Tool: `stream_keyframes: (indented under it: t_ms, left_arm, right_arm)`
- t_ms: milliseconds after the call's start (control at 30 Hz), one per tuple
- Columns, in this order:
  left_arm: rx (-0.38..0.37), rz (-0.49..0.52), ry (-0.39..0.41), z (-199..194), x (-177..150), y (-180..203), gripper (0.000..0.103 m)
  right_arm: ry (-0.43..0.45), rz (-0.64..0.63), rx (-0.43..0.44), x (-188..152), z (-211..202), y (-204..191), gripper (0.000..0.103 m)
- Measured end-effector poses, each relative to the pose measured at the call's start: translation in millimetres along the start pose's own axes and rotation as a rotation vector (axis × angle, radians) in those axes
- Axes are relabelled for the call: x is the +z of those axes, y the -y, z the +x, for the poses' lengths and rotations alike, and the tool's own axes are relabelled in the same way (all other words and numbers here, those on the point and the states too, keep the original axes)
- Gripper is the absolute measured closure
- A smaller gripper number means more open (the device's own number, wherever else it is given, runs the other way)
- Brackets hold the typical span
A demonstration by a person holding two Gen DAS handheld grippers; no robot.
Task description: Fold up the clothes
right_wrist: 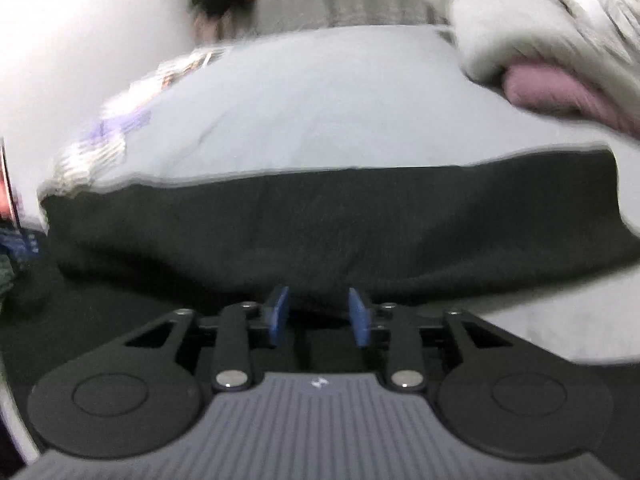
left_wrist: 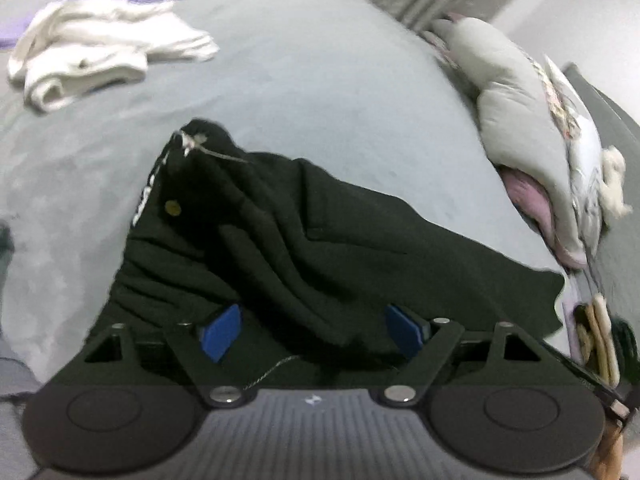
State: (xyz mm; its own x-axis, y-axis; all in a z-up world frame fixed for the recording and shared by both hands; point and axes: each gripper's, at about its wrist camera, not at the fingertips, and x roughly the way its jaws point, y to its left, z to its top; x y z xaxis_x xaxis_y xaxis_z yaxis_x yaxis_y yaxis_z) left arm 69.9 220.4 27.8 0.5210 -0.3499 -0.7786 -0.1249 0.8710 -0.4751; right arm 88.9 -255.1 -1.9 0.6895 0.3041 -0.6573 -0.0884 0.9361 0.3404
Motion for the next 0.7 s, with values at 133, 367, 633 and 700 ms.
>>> stream_keyframes:
  t_ms: [133,367,633,700]
  left_arm:
    - [-0.043,-0.062,0.022,13.4,-0.4,1.3,0.025]
    - [-0.035,-0.091,0.081,20.7,-0.7,1.6,0.046]
    - [-0.072,-0.119,0.087,21.6,2.2,-8.2,0.046]
    - [-0.083,-0.137,0.081,21.1,2.7,-10.6,0.044]
  right_arm:
    - [0.088,0.229,-0.070,12.8,-11.2,49.3,0.020]
    - [0.161,0.564,-0.256,14.5,-7.9,137.6,0.020]
    - [0.282,0.645,-0.288,16.6,18.3,171.2,0.025]
    - [0.298,0.607,-0.321,21.9,32.4,174.0,0.035]
